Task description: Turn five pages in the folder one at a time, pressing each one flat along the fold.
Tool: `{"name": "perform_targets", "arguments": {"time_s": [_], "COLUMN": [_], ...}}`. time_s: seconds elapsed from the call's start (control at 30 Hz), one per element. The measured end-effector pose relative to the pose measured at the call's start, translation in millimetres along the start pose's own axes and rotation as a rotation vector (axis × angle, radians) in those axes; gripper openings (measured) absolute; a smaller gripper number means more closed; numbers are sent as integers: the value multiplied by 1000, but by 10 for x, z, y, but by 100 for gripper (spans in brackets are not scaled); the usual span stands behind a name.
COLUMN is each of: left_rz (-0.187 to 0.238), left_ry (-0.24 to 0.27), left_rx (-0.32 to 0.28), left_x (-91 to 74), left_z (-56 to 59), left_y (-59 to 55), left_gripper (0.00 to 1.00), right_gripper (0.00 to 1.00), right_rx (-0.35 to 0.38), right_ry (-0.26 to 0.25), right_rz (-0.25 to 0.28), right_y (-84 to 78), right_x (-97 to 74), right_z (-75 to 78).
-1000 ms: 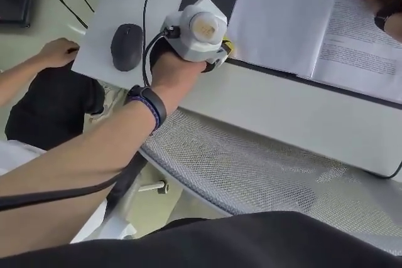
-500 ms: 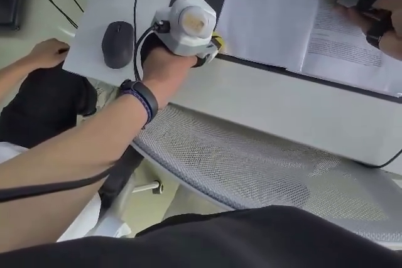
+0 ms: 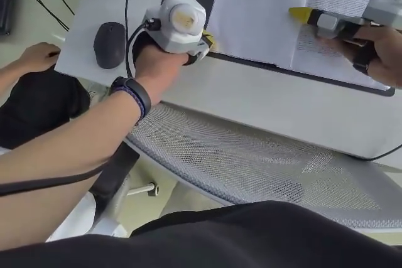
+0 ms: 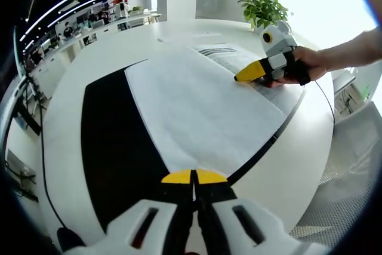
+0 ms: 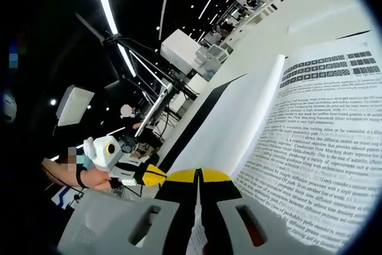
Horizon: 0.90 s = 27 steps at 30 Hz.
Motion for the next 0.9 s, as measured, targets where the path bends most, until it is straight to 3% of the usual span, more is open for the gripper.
{"name": "perform_targets", "arguments": {"time_s": [0.23, 0.4, 0.57, 0.8, 0.87, 0.9], "left_rz": [-3, 0, 1, 0, -2, -2], "left_ry": [2, 1, 2, -1, -4, -5], "left_rx": [2, -1, -5, -8, -5, -4], "left_x": [-5, -10, -14, 1, 19, 27], "left_z": [5, 6, 8, 0, -11, -15], "left_y": [0, 1, 4, 4, -1, -3], "left_gripper": [0, 0, 0, 0, 0, 0], "right_gripper": [0, 0, 0, 0, 0, 0], "right_rx": [-2, -13, 1, 22, 18, -16], "right_ry": [37, 40, 39, 31, 32, 25], "right_rz": [-61, -93, -100, -107, -137, -187], "right_y": [-376, -554, -615, -736, -798, -885], "right_x": [-64, -100, -140, -158, -167, -182], "right_z": [-235, -383, -391, -588, -627, -629]}}
Point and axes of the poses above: the centre of the closed fingertips' face, and the gripper's own axes: x roughly forward along the fingers, z roughly to its right, y roughly out of its top, the point moved 2 cm from there along -x, roughly backward along the fingers, and after that the axes turned 1 degree about x, right-handed, at the moved point
